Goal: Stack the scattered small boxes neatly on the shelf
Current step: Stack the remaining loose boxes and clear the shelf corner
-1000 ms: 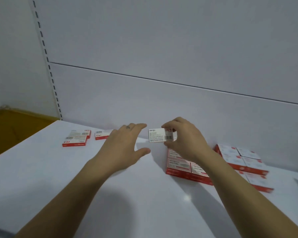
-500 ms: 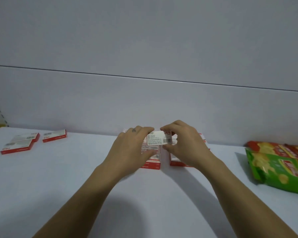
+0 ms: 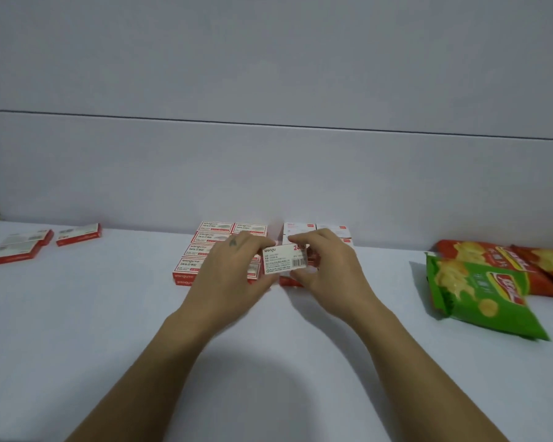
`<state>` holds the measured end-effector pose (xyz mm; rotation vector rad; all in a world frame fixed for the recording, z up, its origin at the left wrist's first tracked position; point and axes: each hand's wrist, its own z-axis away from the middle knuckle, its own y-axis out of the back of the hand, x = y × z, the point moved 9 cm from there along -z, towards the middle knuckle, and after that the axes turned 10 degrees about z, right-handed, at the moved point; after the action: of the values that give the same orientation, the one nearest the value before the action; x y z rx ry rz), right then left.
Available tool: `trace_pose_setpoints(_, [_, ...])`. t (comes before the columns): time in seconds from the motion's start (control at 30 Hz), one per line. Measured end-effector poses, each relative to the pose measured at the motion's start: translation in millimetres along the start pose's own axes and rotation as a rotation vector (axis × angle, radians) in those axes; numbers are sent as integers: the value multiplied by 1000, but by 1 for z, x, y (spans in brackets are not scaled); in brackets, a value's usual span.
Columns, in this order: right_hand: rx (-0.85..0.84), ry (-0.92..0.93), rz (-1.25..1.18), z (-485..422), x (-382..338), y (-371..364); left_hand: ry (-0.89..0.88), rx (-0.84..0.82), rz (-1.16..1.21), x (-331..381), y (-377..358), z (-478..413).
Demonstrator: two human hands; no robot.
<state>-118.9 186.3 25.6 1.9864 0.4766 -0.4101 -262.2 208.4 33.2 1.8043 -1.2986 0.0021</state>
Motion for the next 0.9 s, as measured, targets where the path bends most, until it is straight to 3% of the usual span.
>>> trace_pose_setpoints(0.3, [-71, -64, -270, 12, -5, -12, 67, 135, 86, -6, 22, 18])
trace_pose_setpoints(0.53, [-179, -188, -476, 20, -8, -30, -26, 101, 88, 11, 11, 18])
trace_pose_setpoints(0.73, [-412, -312, -1038, 22, -15, -49, 26, 42, 162, -1, 6, 16])
trace_pose_setpoints(0.8, [-397, -382, -1159, 21, -14, -50, 83, 56, 215, -10, 6, 18])
trace_pose_setpoints(0.9, [-250, -440, -1012, 17, 2, -43, 147, 83, 325, -19, 8, 20])
